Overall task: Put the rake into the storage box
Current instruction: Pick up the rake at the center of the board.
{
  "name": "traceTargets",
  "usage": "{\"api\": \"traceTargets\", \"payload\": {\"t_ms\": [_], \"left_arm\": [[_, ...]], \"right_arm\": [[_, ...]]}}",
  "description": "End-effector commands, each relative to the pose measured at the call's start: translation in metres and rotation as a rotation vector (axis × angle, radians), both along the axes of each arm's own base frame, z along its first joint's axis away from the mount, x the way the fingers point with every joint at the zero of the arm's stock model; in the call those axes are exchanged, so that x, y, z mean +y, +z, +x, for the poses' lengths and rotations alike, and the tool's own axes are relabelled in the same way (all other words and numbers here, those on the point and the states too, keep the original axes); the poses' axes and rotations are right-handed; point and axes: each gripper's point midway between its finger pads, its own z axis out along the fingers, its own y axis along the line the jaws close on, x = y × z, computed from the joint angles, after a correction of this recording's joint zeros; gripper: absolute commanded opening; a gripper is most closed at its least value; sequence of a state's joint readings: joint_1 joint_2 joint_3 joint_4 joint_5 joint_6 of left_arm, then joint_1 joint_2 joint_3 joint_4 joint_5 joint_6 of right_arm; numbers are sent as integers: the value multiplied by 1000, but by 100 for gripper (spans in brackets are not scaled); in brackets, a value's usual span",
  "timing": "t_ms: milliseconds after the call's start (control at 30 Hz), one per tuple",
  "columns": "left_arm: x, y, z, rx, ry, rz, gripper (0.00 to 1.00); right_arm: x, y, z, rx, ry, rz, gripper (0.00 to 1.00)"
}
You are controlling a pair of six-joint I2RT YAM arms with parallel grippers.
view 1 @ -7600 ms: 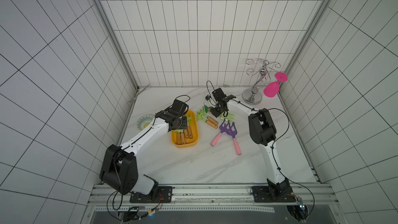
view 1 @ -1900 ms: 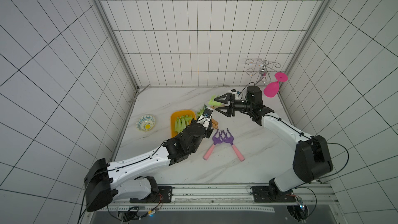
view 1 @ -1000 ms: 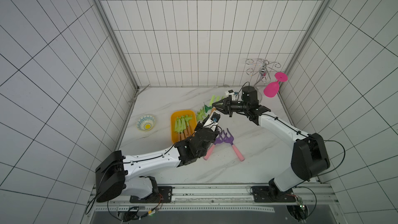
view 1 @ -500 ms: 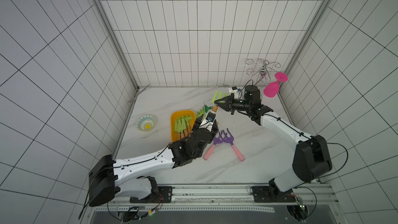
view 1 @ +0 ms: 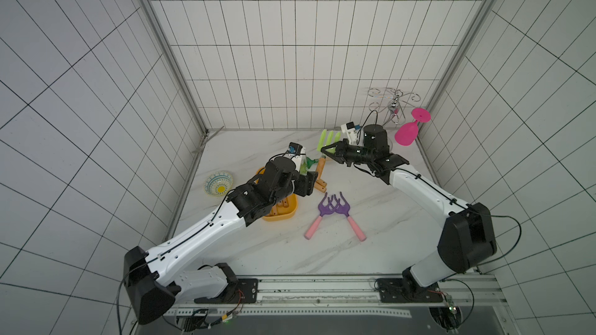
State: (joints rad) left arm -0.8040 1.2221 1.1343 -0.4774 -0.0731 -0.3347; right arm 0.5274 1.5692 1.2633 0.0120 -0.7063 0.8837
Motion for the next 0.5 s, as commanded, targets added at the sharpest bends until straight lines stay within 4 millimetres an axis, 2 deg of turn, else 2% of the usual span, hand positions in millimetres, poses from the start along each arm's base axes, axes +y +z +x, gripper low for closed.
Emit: {"api": "traceTargets", "payload": {"t_ms": [0,167,333,467], "left_arm": [[-21,-21,-25,169,-153,-32,74],[-25,-38,-13,241,-134,-52,70],[-15,-40,9,246,-63,-117,65],[-16,-37,20,225,-46,-147,51]], "right_arm": [[5,18,0,-124,3,-40,2],[13,20,-9,-158,17,-53,2],[17,13,-15,-141,30,-44,1],[19,9,-17,-138,39,-48,1]]}}
